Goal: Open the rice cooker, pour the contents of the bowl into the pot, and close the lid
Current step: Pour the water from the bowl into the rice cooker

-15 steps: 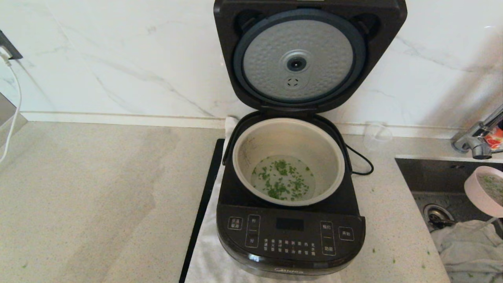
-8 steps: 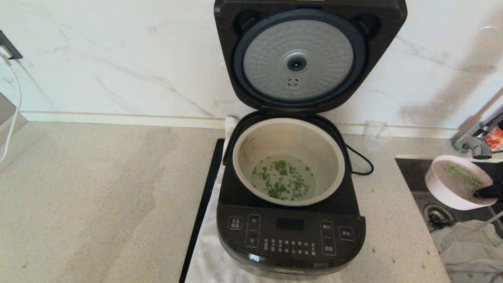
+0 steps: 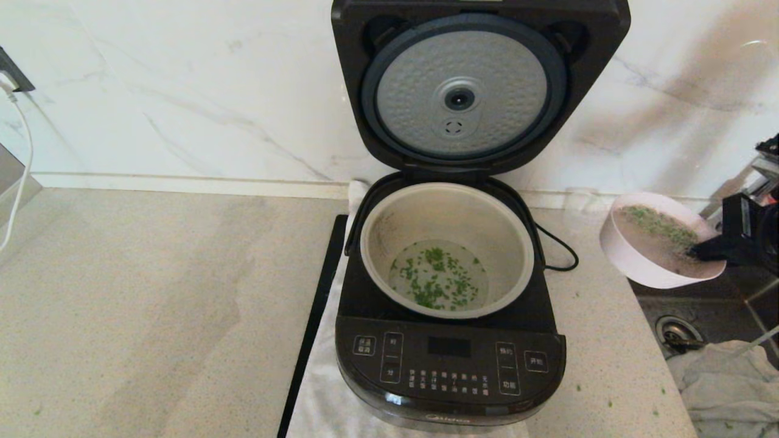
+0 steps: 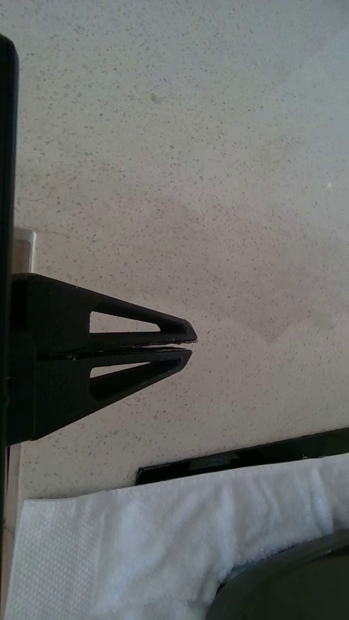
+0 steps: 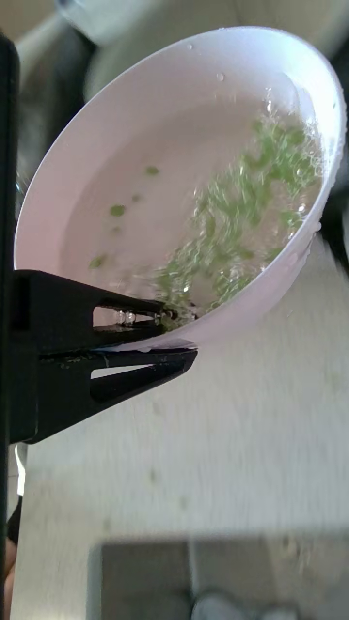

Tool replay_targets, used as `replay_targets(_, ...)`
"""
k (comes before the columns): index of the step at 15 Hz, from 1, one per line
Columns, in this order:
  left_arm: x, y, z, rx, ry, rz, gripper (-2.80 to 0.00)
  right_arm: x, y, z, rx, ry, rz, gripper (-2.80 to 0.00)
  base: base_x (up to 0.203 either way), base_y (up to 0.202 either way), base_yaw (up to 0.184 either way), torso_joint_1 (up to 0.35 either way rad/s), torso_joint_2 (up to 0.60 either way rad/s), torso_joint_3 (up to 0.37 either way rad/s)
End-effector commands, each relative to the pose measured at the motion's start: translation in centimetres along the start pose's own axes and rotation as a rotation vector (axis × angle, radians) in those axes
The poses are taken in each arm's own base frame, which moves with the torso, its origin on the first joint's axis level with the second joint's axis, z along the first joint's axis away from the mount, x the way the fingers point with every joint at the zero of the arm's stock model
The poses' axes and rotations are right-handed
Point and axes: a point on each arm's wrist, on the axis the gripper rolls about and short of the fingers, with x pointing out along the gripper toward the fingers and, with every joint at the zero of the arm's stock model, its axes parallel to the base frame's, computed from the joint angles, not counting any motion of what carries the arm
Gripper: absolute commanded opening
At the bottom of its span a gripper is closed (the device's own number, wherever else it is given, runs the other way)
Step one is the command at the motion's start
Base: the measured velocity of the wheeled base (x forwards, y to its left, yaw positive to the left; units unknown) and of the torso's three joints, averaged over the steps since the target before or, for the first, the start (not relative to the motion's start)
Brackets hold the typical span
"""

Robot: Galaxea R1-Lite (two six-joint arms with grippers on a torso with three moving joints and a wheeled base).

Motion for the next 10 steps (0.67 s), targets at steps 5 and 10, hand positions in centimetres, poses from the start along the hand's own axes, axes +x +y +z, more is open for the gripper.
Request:
replay_targets(5, 0.0, 0.0, 0.0, 0.001, -0.003, 0.001, -2.8, -0.7, 6.1, -1.6, -0.15, 0.027, 0.088, -2.8, 0.0, 0.0, 0.0, 0.0, 0.0, 0.0)
replay_targets(10, 0.0, 0.0, 0.0, 0.001, -0.001, 0.0, -2.8, 0.6, 10.5, -2.5, -0.218, 0.046, 0.116, -2.8, 0.0, 0.0, 0.0, 0.0, 0.0, 0.0)
